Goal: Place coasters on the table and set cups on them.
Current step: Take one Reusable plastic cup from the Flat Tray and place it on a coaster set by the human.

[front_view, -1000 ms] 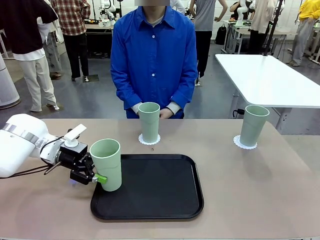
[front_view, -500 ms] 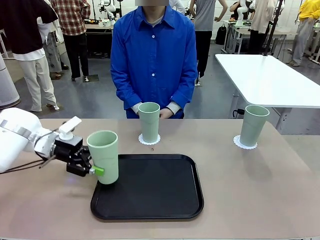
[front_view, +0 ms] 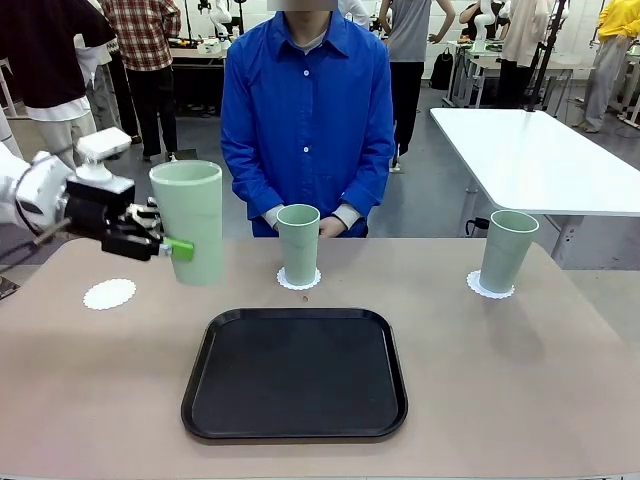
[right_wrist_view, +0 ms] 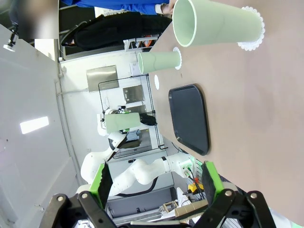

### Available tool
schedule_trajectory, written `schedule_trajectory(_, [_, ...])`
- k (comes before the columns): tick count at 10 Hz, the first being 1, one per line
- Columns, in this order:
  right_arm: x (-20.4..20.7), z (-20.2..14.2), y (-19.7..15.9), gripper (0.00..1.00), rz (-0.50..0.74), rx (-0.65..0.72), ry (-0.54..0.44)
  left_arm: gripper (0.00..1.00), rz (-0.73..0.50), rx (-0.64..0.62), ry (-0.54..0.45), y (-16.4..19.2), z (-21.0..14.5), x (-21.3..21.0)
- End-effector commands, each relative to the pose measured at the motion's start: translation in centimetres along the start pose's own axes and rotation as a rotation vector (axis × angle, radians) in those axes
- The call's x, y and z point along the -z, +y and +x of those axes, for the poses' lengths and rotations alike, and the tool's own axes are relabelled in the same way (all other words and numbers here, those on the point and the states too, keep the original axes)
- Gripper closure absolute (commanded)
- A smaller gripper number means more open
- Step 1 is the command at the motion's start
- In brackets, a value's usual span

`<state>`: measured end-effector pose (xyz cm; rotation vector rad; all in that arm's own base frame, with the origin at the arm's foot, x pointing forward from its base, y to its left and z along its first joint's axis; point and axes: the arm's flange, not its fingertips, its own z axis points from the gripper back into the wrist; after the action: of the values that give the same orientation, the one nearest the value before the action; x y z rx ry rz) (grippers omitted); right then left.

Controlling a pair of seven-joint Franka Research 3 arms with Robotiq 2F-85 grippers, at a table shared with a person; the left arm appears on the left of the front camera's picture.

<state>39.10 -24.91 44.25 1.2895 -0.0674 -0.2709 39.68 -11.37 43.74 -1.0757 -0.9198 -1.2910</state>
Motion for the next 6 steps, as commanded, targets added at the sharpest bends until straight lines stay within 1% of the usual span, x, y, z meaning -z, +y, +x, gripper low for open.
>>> schedule_trajectory(1, [0.1, -0.3, 0.1, 0.00, 0.005, -0.002, -0.001, 0.77, 0.020, 0.031, -0.004, -0.8, 1.0, -0.1])
schedule_trajectory(2, [0.1, -0.3, 0.1, 0.00, 0.005, -0.002, -0.001, 0.77, 0.000, 0.000, 0.000, 0.0, 0.0, 0.0])
schedule_trajectory(5, [0.1, -0.3, 0.1, 0.00, 0.005, -0.002, -0.001, 0.77, 0.000, 0.000, 0.000, 0.0, 0.0, 0.0])
schedule_trajectory(6, [0.1, -0.3, 0.1, 0.00, 0.005, -0.002, -0.001, 0.16, 0.002, 0.000, 0.002, -0.3, 0.3, -0.1])
